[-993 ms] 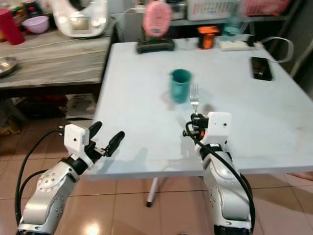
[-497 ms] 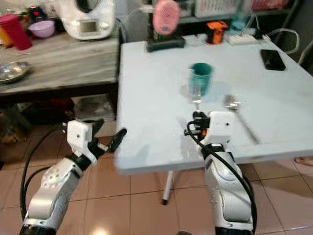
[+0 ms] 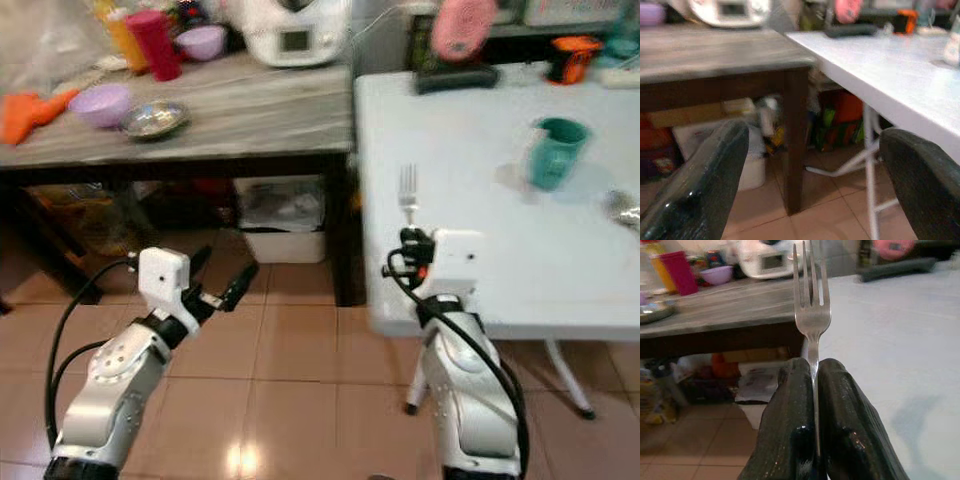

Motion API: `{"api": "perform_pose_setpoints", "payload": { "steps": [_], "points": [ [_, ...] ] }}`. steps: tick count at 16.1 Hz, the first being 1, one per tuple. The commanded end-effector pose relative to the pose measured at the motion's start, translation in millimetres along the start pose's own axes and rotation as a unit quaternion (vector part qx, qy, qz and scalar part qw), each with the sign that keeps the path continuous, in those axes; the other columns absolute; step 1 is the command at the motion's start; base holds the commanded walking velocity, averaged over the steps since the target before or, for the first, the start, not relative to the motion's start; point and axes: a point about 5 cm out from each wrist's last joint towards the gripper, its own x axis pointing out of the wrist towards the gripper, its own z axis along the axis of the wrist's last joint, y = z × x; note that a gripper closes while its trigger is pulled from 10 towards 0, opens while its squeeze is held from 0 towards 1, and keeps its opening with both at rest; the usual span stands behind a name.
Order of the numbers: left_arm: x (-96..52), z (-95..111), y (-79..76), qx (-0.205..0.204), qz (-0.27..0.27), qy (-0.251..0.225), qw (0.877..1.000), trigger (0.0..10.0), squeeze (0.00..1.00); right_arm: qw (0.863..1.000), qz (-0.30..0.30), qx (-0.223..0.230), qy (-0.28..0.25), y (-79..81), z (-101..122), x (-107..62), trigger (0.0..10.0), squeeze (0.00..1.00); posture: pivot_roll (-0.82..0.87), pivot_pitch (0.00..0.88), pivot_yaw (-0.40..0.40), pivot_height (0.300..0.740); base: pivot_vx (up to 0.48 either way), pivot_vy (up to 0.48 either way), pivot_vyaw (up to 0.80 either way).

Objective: Setting the table

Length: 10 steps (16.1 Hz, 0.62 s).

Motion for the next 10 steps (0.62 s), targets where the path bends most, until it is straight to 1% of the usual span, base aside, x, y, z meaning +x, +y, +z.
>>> {"api": "perform_pose_setpoints", "payload": {
  "steps": [1, 4, 8, 10],
  "points": [
    [-6.6, -1.5, 9.4, 0.008, 0.017, 0.007, 1.0, 10.0, 0.0, 1.0, 0.019, 0.012, -0.011, 12.2, 3.5, 1.8, 10.0, 0.0, -0.22, 0.062, 0.088, 0.74, 0.0, 0.48, 0.47],
    [-6.4, -1.4, 10.4, 0.009, 0.021, 0.007, 1.0, 10.0, 0.0, 1.0, 0.011, 0.01, -0.012, 8.2, 3.7, 1.8, 10.0, 0.0, -0.22, 0.065, 0.09, 0.74, 0.0, 0.48, 0.42],
    [-5.4, -1.4, 9.4, 0.008, 0.02, 0.007, 1.0, 10.0, 0.0, 1.0, 0.01, 0.01, -0.013, 8.1, 3.8, 1.3, 10.0, 0.0, -0.22, 0.067, 0.089, 0.74, 0.0, 0.48, 0.0],
    [-5.9, 0.3, 9.9, 0.022, 0.021, 0.001, 1.0, 10.0, 0.0, 1.0, 0.006, 0.008, -0.014, 6.2, 4.1, 1.0, 10.0, 0.0, -0.22, 0.069, 0.088, 0.74, 0.0, 0.0, 0.0]
  ]
}}
